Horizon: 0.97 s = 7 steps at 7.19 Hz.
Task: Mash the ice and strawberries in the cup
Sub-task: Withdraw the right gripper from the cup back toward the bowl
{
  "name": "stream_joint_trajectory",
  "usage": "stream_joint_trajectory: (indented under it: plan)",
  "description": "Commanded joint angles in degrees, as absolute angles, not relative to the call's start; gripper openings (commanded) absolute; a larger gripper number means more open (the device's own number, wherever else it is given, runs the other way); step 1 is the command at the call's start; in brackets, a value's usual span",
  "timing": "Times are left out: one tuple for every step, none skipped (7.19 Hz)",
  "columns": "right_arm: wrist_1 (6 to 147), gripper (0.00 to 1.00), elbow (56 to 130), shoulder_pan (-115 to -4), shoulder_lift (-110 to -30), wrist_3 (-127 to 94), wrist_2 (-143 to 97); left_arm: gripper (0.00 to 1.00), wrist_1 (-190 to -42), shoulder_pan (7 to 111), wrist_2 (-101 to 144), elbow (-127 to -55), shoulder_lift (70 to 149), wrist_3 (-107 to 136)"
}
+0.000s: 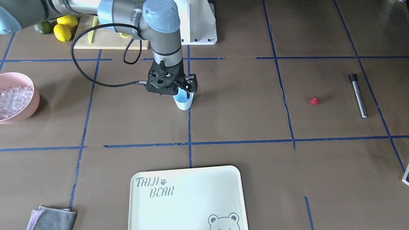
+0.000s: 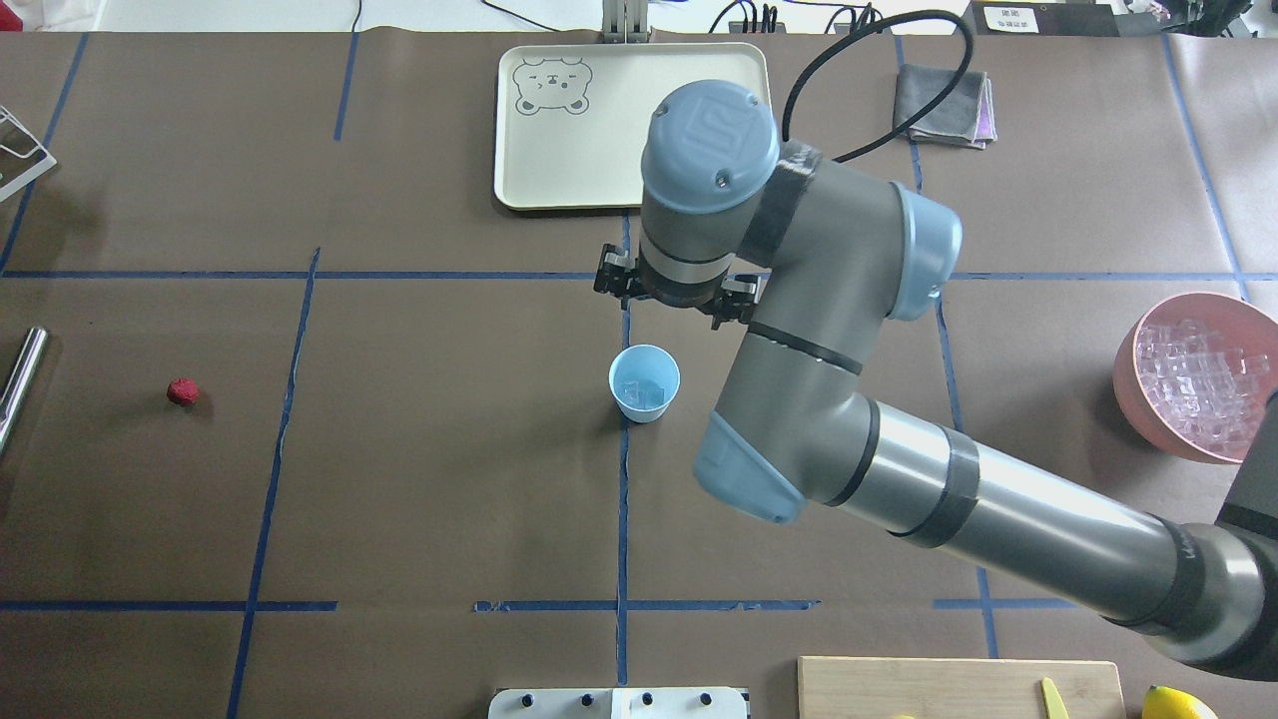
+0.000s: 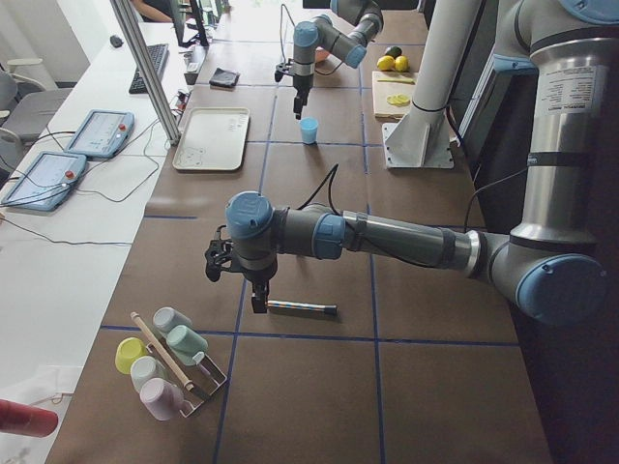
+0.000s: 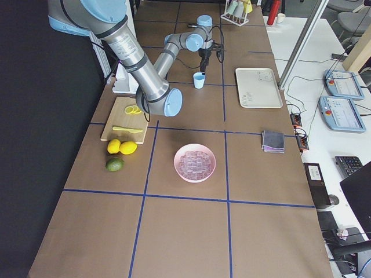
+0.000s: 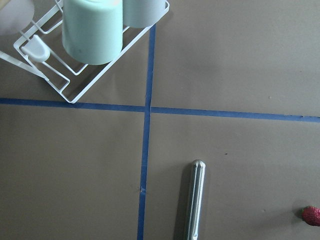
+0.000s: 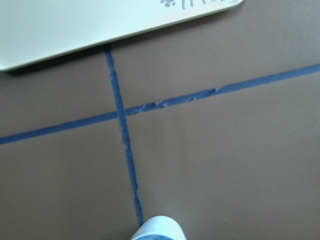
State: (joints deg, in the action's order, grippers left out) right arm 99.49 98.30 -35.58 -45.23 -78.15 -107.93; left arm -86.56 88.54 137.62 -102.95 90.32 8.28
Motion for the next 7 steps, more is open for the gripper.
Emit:
stream_joint_trajectory:
  plan:
    - [105.4,0.99,108.9,-42.3,-52.5,-67.7,-108.5,1.00,-86.2,86.8,137.4,-111.5,90.1,8.5]
    - [111.0,0.99,112.3,-45.5,-54.4,-58.5,-109.8,1.00,-86.2,85.4,137.5,-112.1,90.2,8.5]
    - [111.5,0.99,112.6,-49.9,-55.6,-51.6,-112.4,1.00,-87.0,82.5,137.5,-112.1,90.3,12.4]
    - [110.8,0.99,112.6,-56.7,-59.4,-43.2,-118.2,1.00,-91.1,77.9,137.1,-112.5,91.4,18.7]
    - [110.9,0.99,112.2,-64.3,-63.6,-31.3,-122.7,1.00,-94.5,74.0,136.8,-112.5,91.5,25.2]
    - [110.9,0.99,110.2,-71.6,-66.5,-21.2,-128.5,1.00,-98.5,69.7,136.5,-112.7,91.6,33.0]
    - [110.8,0.99,109.0,-74.7,-69.5,-14.5,-130.1,1.00,-103.4,65.3,132.8,-112.6,91.5,39.3]
